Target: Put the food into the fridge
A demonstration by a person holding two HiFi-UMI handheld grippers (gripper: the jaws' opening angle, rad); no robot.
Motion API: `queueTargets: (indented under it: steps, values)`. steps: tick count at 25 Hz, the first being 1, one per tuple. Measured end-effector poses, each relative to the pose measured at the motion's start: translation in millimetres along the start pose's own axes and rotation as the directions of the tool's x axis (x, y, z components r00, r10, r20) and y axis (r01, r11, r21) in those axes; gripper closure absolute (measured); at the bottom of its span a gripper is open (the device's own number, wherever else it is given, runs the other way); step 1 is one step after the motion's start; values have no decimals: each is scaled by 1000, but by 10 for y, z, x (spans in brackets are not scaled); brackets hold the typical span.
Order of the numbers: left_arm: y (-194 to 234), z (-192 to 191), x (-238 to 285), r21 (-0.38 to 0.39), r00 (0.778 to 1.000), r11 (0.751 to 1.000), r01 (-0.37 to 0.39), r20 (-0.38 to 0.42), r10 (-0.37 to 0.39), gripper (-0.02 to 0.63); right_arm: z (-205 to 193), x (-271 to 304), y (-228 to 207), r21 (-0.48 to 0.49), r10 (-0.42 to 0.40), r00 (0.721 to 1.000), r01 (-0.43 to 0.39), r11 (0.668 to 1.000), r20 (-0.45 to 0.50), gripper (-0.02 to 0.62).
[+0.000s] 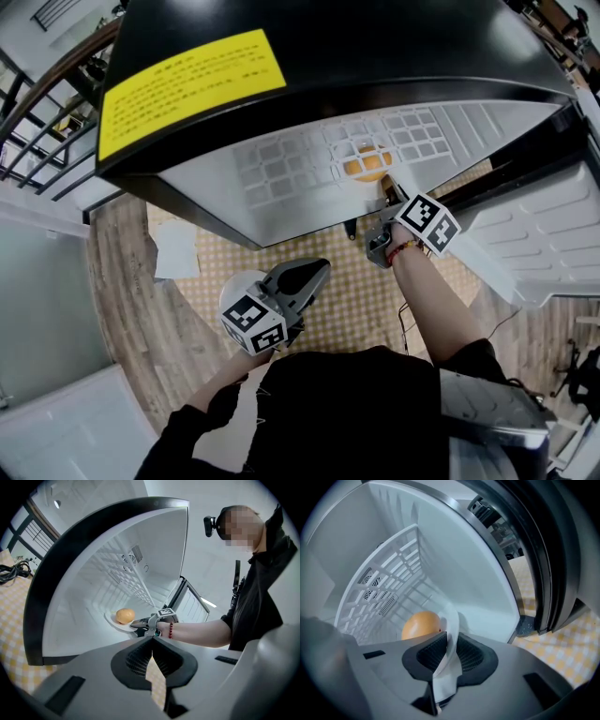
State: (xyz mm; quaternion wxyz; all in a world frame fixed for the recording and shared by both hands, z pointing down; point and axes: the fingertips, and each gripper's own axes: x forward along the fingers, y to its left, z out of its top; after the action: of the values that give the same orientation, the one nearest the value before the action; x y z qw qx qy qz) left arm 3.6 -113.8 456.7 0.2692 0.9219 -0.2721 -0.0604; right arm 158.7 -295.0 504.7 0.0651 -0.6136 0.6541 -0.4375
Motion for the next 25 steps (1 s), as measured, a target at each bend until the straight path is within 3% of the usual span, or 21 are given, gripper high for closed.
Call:
queueTargets:
  steps: [11,25]
  values:
    - [28,-8,-43,-2,1000,1000,-16,0,16,592,36,41,14,-243,-42,999,38,969,-10,499]
    - [53,-15,-34,-6,1000,1000,-26,3,26,592,60,90,-27,-365,-77,997,67,929,-14,482]
